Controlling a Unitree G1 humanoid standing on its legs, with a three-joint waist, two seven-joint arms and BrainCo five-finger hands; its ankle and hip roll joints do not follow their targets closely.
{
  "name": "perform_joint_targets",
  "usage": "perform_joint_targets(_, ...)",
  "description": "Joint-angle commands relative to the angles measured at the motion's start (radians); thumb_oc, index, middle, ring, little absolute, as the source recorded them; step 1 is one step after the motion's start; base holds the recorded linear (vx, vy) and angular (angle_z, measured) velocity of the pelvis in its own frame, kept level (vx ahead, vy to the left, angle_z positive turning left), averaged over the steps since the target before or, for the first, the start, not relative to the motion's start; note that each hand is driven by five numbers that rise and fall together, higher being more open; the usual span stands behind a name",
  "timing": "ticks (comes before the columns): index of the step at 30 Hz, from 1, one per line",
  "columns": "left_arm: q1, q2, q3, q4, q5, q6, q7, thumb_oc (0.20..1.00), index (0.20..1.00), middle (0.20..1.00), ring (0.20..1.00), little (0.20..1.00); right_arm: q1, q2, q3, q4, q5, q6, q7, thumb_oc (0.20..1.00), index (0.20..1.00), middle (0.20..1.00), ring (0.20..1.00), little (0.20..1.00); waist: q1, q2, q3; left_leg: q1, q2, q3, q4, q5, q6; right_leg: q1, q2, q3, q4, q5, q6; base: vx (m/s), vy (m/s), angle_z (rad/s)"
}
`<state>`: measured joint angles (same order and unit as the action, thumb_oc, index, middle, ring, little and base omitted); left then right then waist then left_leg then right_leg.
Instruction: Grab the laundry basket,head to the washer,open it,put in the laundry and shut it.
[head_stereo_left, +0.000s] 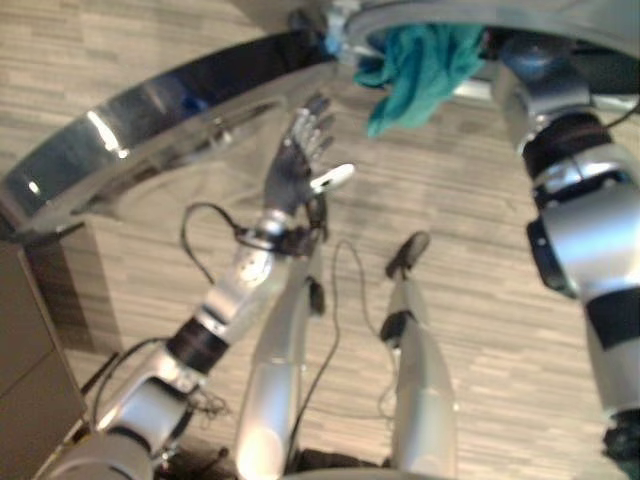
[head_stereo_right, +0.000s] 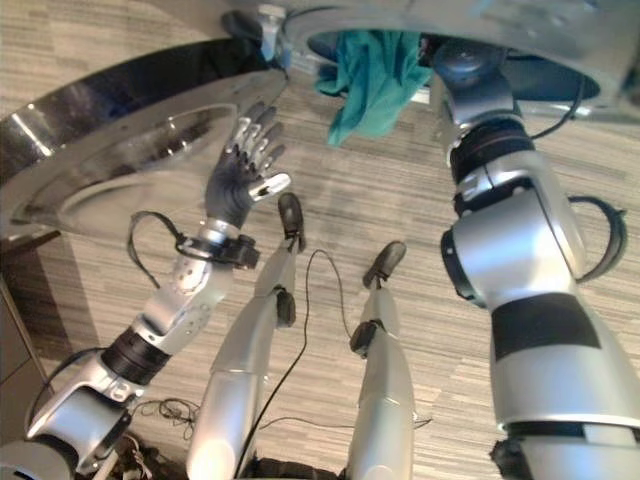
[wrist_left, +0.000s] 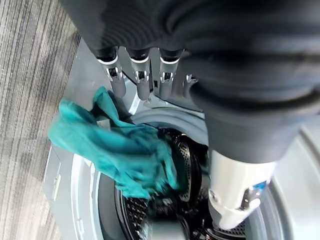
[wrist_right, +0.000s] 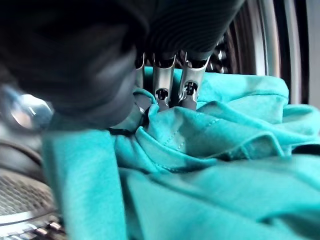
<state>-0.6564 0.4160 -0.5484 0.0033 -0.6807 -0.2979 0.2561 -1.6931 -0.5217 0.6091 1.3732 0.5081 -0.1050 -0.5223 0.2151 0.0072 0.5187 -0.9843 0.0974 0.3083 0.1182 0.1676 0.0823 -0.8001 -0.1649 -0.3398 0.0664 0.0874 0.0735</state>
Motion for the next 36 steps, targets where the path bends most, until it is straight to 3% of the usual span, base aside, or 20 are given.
perform_joint_targets(1,0.019,-0.023,-0.041,-0.072,0.029,-0.038,-0.022,1.0,1.0,1.0,1.0,1.0,-0.011,-0.07,0.072,-0.034,-0.037,-0.013,0.048,0.448,0.448,0.448,0.448,0.448,0.023,0.012,-0.112,-0.035,-0.083,-0.018,0.034,-0.168,-0.057,0.096,-0.047,0.005,0.139,-0.192,0.04,0.05,0.033,0.11)
perform_joint_targets(2,0.015,-0.015,-0.031,-0.086,0.035,-0.042,-0.028,1.0,1.0,1.0,1.0,1.0,-0.031,-0.086,0.1,-0.031,-0.01,-0.02,0.074,1.0,1.0,1.0,1.0,1.0,0.027,0.009,-0.116,-0.049,-0.089,-0.019,0.042,-0.175,-0.054,0.094,-0.053,0.006,0.136,-0.188,0.044,0.03,0.037,0.13)
perform_joint_targets(11,0.071,-0.004,0.012,-0.048,0.008,-0.046,-0.057,1.0,1.0,1.0,1.0,1.0,0.042,-0.07,0.103,-0.051,0.117,-0.07,0.198,1.0,1.0,1.0,1.0,1.0,0.026,-0.009,-0.129,-0.071,-0.094,-0.013,0.06,-0.192,-0.054,0.14,-0.057,0.006,0.052,-0.146,0.067,0.03,0.017,0.03)
perform_joint_targets(16,0.083,-0.009,0.027,-0.05,0.016,-0.049,-0.055,1.0,1.0,1.0,1.0,1.0,0.121,-0.04,0.054,-0.145,0.116,-0.124,0.172,1.0,1.0,1.0,1.0,1.0,0.012,-0.001,-0.118,-0.054,-0.096,-0.014,0.059,-0.193,-0.05,0.134,-0.056,0.02,0.057,-0.129,0.068,-0.01,0.037,-0.03)
perform_joint_targets(19,0.061,-0.027,0.045,-0.031,0.048,-0.056,-0.034,1.0,1.0,1.0,1.0,1.0,0.227,-0.021,-0.056,-0.335,0.127,-0.199,0.13,1.0,1.0,1.0,1.0,1.0,-0.006,0.003,-0.106,-0.037,-0.09,-0.012,0.059,-0.19,-0.047,0.122,-0.052,0.032,0.076,-0.126,0.07,-0.03,0.033,-0.07)
perform_joint_targets(25,0.071,-0.039,0.074,-0.029,0.047,-0.083,-0.04,1.0,1.0,1.0,1.0,1.0,0.5,-0.024,-0.193,-0.742,-0.085,-0.256,0.082,1.0,1.0,1.0,1.0,1.0,-0.038,-0.005,-0.093,0.004,-0.08,-0.015,0.061,-0.19,-0.035,0.108,-0.044,0.039,0.135,-0.137,0.062,-0.03,0.008,-0.04)
perform_joint_targets(33,0.191,0.029,0.122,-0.087,0.039,-0.065,-0.065,1.0,1.0,1.0,1.0,1.0,0.845,0.036,-0.228,-1.131,-0.352,-0.218,0.123,1.0,1.0,1.0,1.0,1.0,-0.08,-0.029,-0.104,0.057,-0.056,-0.02,0.056,-0.186,-0.029,0.116,-0.026,0.048,0.177,-0.157,0.04,-0.05,-0.015,-0.07)
perform_joint_targets(36,0.233,0.05,0.136,-0.111,0.038,-0.061,-0.066,1.0,1.0,1.0,1.0,1.0,0.976,0.065,-0.212,-1.209,-0.365,-0.215,0.168,1.0,1.0,1.0,1.0,1.0,-0.096,-0.033,-0.108,0.077,-0.049,-0.017,0.041,-0.172,-0.032,0.118,-0.019,0.048,0.188,-0.164,0.032,-0.05,-0.009,-0.02)
